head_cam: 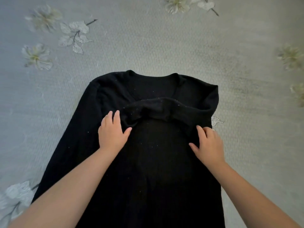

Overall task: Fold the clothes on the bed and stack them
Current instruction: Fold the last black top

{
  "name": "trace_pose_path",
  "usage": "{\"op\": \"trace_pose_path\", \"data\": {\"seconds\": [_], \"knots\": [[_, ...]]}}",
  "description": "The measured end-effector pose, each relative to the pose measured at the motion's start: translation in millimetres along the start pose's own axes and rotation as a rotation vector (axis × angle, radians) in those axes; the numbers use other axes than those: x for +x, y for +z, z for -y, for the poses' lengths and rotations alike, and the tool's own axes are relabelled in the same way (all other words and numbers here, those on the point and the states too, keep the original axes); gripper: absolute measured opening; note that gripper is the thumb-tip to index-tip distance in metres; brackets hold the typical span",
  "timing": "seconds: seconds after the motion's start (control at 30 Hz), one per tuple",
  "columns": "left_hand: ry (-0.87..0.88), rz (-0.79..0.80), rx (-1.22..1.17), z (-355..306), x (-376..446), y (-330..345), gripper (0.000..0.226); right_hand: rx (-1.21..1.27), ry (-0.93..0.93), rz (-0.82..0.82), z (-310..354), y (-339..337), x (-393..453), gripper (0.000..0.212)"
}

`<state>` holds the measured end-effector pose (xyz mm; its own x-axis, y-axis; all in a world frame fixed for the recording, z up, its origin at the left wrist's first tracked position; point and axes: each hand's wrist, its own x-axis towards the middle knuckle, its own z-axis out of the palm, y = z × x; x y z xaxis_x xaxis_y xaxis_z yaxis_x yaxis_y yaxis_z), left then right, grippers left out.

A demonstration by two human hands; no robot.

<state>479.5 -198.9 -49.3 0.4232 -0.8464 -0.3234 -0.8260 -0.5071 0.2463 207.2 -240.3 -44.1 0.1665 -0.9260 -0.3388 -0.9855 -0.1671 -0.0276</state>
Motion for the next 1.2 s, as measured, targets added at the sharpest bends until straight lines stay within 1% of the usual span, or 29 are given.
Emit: {"op": "trace_pose_path", "data": {"seconds": [0.03,0.1,0.17,0.23,0.27,0.3,0.37,0.4,0.47,0.53,0.57,0.6,0.63,0.67,0.7,0.73,0.77,0.8,0.83,0.87,0.9,0.93,0.97,1.0,1.03,1.07,1.1,1.13,1.2], "knots": [[-0.005,0.034,0.025,-1.2,8.6,0.5,0.064,-0.033,-0.02,0.004,1.1,1.8,6.7,0.063],[0.022,0.046,-0.029,-0.2,20.8,-1.4,0.051,-0.058,-0.055,0.034,-1.4,4.2,20.5,0.062],[0.067,-0.05,-0.118,4.4,26.1,-11.5,0.041,-0.098,-0.099,0.112,-13.0,5.0,29.6,0.067],[0.128,-0.145,-0.128,14.2,27.4,-25.1,0.035,-0.151,-0.151,0.138,-27.4,3.3,31.7,0.067],[0.154,-0.153,-0.084,20.7,28.7,-30.6,0.035,-0.192,-0.187,0.104,-32.0,1.8,29.4,0.064],[0.16,-0.126,0.0,27.5,30.2,-34.6,0.037,-0.209,-0.217,0.05,-34.7,2.1,25.4,0.06],[0.091,0.0,0.202,37.3,32.0,-36.5,0.045,-0.191,-0.252,-0.101,-30.4,5.3,18.2,0.056],[0.052,0.065,0.261,39.5,31.3,-36.2,0.051,-0.177,-0.252,-0.154,-25.7,6.3,16.8,0.055],[0.042,0.122,0.231,38.0,29.6,-31.8,0.061,-0.162,-0.257,-0.203,-16.2,7.0,19.9,0.053],[0.14,0.158,0.253,32.4,29.8,-23.8,0.068,-0.148,-0.299,-0.235,-11.7,6.5,27.4,0.054],[0.181,0.166,0.297,29.7,30.5,-20.0,0.066,-0.146,-0.329,-0.253,-12.4,5.3,30.9,0.051],[0.194,0.134,0.322,28.6,32.2,-18.0,0.06,-0.146,-0.362,-0.303,-16.6,2.1,35.0,0.041],[0.176,0.065,0.311,27.4,34.8,-18.6,0.053,-0.139,-0.389,-0.348,-22.8,-3.2,37.7,0.027],[0.144,0.003,0.266,24.7,37.7,-21.6,0.049,-0.117,-0.4,-0.396,-31.3,-7.0,39.5,0.021],[0.124,-0.028,0.21,23.3,40.4,-24.1,0.046,-0.1,-0.398,-0.435,-40.4,-9.9,39.4,0.029],[0.13,-0.004,0.177,22.0,42.3,-25.7,0.044,-0.105,-0.399,-0.436,-47.2,-14.6,37.1,0.033],[0.16,0.079,0.197,20.3,43.7,-26.1,0.043,-0.144,-0.407,-0.38,-53.4,-18.9,33.1,0.03],[0.199,0.199,0.246,19.2,43.6,-24.8,0.043,-0.218,-0.448,-0.279,-58.3,-18.0,29.2,0.026],[0.228,0.329,0.315,18.4,43.4,-23.3,0.045,-0.324,-0.43,-0.035,-59.1,-19.8,24.4,0.032],[0.231,0.424,0.361,18.9,43.2,-21.1,0.047,-0.399,-0.362,0.173,-61.3,-19.6,23.0,0.041],[0.22,0.476,0.361,19.7,42.7,-19.1,0.048,-0.405,-0.294,0.266,-61.7,-22.7,22.1,0.044],[0.179,0.469,0.306,19.8,43.1,-18.0,0.047,-0.322,-0.261,0.249,-59.7,-27.5,25.0,0.041],[0.12,0.424,0.228,20.3,43.7,-18.7,0.044,-0.216,-0.241,0.2,-55.6,-34.9,29.7,0.034],[0.063,0.356,0.16,21.3,44.5,-19.1,0.04,-0.091,-0.273,0.034,-53.4,-39.3,38.4,0.025],[0.046,0.302,0.151,22.1,44.8,-19.6,0.037,-0.006,-0.314,-0.148,-48.5,-44.2,47.0,0.019],[0.059,0.28,0.194,23.0,44.0,-20.3,0.035,0.025,-0.35,-0.311,-41.1,-50.0,57.3,0.019],[0.077,0.287,0.244,24.3,43.1,-20.1,0.034,0.009,-0.369,-0.368,-34.9,-53.6,69.8,0.024],[0.094,0.308,0.277,26.0,42.1,-20.1,0.033,-0.032,-0.333,-0.323,-27.8,-55.9,83.1,0.03],[0.148,0.378,0.267,29.4,40.9,-21.6,0.027,-0.182,-0.201,-0.015,-14.4,-60.2,106.9,0.042]]}}
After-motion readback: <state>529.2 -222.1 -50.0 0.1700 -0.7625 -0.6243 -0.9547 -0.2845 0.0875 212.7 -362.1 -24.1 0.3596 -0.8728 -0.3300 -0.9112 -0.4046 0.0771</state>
